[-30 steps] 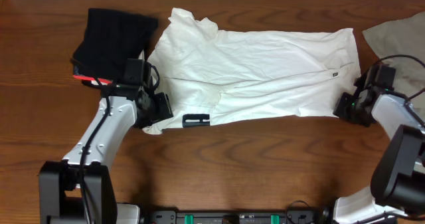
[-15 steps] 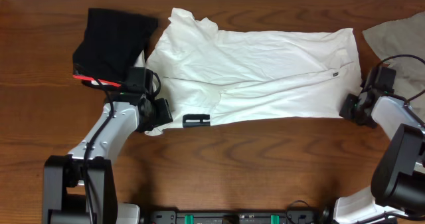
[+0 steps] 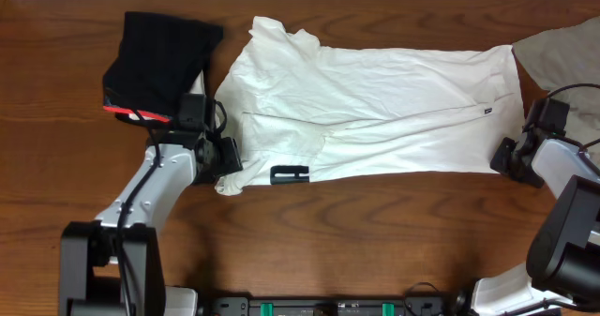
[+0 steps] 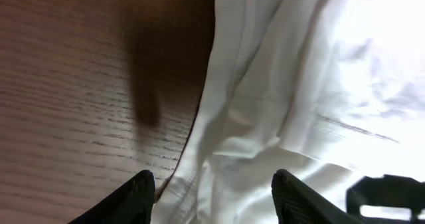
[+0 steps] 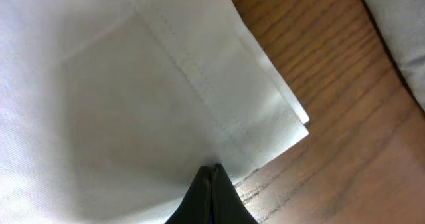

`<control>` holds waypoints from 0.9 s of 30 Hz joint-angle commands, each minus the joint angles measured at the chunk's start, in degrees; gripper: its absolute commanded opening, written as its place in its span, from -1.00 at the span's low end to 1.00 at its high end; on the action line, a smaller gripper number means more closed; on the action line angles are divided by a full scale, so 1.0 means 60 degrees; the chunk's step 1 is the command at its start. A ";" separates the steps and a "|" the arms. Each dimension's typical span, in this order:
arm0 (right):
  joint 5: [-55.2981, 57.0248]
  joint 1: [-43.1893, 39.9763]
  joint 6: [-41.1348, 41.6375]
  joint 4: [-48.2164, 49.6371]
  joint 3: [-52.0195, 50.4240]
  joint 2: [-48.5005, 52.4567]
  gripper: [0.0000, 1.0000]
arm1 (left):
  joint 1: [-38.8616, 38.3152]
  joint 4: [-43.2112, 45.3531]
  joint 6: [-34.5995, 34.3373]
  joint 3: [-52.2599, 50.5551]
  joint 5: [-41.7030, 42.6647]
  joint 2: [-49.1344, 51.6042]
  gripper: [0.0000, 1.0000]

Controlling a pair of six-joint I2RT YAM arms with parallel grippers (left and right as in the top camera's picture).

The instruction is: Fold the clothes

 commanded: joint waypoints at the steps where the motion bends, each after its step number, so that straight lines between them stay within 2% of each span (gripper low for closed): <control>1: -0.0685 -0.0164 -0.0244 -0.0025 0.0040 0.0124 -0.98 | 0.0022 -0.0127 0.0080 0.0222 -0.0007 -0.0532 0.18; 7: -0.1381 -0.0022 -0.0357 -0.1104 0.0849 -0.0062 -0.98 | 0.0022 -0.0448 0.0084 0.0219 -0.0011 -0.0692 0.17; 10: -0.2091 0.0160 -0.0404 -0.1632 0.1257 -0.0448 -0.98 | 0.0022 -0.0499 0.0084 0.0219 -0.0011 -0.0692 0.00; 12: -0.2630 0.0317 -0.0565 -0.1665 0.1293 -0.0743 -0.97 | 0.0022 -0.0455 0.0080 0.0219 -0.0011 -0.0688 -0.22; 15: -0.2769 0.0492 -0.0561 -0.1650 0.1290 -0.0860 -0.97 | 0.0018 -0.0419 0.0007 0.0204 -0.0011 -0.0663 -0.72; 17: -0.2885 0.0579 -0.0561 -0.1501 0.1213 -0.0838 -0.98 | 0.0018 -0.0379 -0.0029 0.0171 -0.0007 -0.0630 -0.88; 27: -0.2958 0.1024 -0.1060 -0.0845 0.0605 -0.0503 -0.97 | -0.0663 0.0051 -0.0382 0.0164 -0.0007 0.0113 -0.88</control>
